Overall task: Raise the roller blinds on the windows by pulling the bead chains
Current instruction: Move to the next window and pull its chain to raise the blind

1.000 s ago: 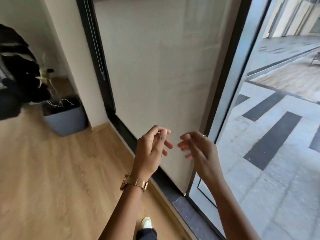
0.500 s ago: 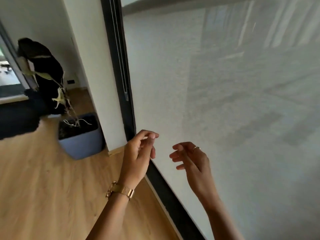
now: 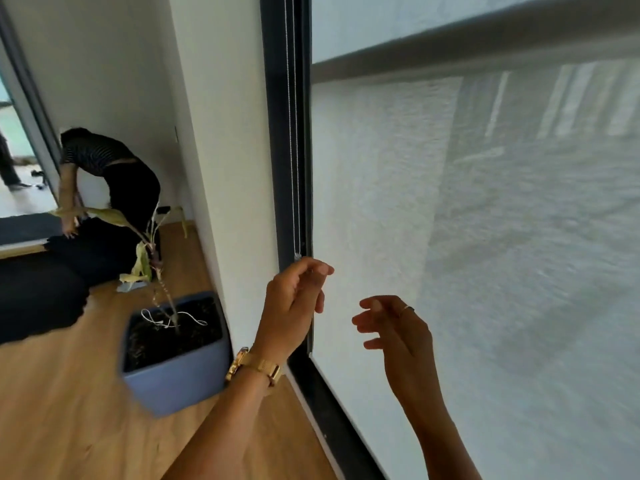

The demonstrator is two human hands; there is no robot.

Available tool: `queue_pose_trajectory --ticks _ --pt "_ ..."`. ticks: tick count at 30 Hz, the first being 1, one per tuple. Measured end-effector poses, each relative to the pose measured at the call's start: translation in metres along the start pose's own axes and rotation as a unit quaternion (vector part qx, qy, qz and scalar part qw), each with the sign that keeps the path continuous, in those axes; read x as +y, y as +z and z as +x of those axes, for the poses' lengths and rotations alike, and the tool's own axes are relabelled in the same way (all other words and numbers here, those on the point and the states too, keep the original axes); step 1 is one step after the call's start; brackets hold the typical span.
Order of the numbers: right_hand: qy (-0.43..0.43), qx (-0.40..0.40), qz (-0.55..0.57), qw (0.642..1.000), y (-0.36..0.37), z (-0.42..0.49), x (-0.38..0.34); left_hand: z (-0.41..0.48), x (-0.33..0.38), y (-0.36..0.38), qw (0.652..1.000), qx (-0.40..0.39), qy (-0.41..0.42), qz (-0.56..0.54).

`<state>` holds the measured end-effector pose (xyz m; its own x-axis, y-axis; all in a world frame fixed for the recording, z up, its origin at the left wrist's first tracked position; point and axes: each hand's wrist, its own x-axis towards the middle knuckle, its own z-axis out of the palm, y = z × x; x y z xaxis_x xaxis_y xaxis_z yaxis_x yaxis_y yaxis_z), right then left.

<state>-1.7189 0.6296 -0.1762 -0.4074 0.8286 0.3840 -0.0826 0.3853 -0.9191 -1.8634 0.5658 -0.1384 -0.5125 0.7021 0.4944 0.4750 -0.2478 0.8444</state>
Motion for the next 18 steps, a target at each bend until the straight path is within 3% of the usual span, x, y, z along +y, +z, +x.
queue_pose_trajectory --ticks 18 --pt "-0.022 0.02 -0.005 1.0 0.207 0.33 0.111 0.362 -0.226 -0.073 0.999 0.04 0.019 0.012"
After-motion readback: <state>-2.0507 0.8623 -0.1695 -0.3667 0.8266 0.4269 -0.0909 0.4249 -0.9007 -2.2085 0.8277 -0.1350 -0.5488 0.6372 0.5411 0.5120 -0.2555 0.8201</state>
